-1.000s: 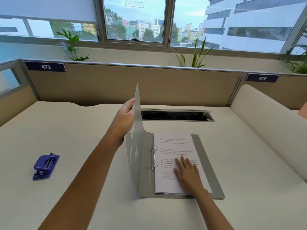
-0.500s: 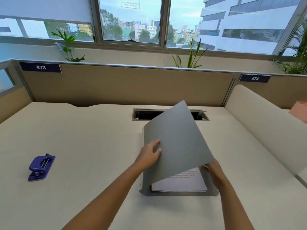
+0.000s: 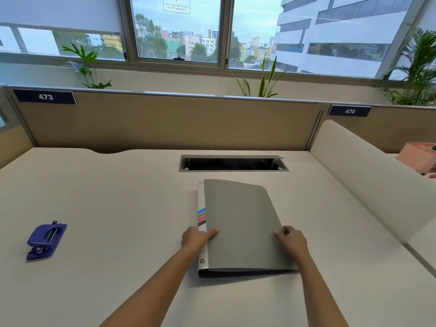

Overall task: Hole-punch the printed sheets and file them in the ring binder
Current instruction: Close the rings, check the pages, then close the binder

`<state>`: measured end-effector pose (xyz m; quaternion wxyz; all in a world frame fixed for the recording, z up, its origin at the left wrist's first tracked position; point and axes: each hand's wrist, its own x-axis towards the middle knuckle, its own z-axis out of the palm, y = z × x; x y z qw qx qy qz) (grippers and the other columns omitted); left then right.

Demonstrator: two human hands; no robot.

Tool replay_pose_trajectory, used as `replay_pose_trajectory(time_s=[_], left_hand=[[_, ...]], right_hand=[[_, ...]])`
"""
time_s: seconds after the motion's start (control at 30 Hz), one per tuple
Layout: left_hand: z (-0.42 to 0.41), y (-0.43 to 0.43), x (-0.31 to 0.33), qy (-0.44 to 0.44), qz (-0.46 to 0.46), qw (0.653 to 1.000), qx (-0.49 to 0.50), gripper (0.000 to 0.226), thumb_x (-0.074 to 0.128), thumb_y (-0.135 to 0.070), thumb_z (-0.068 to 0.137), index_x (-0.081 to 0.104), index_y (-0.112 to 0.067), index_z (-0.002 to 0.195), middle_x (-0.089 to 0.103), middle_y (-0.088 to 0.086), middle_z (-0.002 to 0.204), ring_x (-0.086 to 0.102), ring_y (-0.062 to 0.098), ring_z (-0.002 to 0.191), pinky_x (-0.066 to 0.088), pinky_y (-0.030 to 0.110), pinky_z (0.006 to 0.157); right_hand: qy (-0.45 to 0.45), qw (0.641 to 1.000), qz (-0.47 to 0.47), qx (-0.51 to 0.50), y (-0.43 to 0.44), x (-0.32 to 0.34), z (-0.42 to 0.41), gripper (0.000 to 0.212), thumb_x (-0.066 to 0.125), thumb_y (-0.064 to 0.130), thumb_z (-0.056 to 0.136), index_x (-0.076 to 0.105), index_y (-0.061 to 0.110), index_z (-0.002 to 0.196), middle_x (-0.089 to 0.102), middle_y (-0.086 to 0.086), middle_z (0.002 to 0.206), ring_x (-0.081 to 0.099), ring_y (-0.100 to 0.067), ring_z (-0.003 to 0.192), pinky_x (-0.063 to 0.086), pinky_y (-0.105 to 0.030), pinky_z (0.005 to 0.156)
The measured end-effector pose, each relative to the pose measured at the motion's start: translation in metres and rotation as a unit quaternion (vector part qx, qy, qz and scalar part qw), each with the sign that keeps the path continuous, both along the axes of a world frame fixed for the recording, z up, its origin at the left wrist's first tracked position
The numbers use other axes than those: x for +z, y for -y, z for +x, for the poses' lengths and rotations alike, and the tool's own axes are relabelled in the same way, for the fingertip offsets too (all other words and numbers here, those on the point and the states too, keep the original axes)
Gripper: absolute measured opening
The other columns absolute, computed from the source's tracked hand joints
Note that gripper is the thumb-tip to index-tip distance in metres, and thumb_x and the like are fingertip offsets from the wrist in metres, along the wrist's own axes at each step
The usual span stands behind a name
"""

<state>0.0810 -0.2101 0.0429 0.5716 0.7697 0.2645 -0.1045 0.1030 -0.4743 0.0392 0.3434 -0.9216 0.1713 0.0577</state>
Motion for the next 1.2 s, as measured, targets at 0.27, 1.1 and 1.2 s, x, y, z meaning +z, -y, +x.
replay_pose_trajectory(time_s=[0.27, 1.1, 1.2], left_hand=[[0.001, -0.004, 0.001, -0.019, -0.139, 0.99, 0.004, 0.05, 0.078, -0.034, 0.073, 0.056, -0.006, 0.108, 0.07, 0.014, 0.101, 0.069, 0.027, 0.081, 0.057, 0.034, 0.066], [0.086, -0.126, 0.061, 0.108, -0.144, 0.978, 0.102, 0.034, 0.072, -0.028, 0.08, 0.063, -0.009, 0.106, 0.07, 0.015, 0.105, 0.068, 0.033, 0.092, 0.055, 0.044, 0.086], [0.099, -0.148, 0.07, 0.107, -0.139, 0.979, 0.105, 0.028, 0.07, -0.028, 0.082, 0.06, -0.011, 0.102, 0.068, 0.012, 0.1, 0.066, 0.029, 0.084, 0.055, 0.037, 0.078]], right_hand=[[-0.044, 0.992, 0.116, -0.031, 0.013, -0.017, 0.027, 0.062, 0.069, 0.045, 0.069, 0.062, 0.009, 0.119, 0.066, -0.011, 0.118, 0.06, -0.032, 0.108, 0.046, -0.044, 0.099], [0.095, 0.976, 0.191, 0.048, -0.134, 0.055, 0.129, 0.046, 0.057, 0.032, 0.091, 0.046, 0.016, 0.132, 0.058, -0.015, 0.128, 0.056, -0.035, 0.112, 0.045, -0.047, 0.098], [0.098, 0.976, 0.186, 0.058, -0.158, 0.058, 0.144, 0.046, 0.055, 0.031, 0.092, 0.046, 0.017, 0.134, 0.057, -0.014, 0.13, 0.054, -0.034, 0.116, 0.044, -0.046, 0.099]])
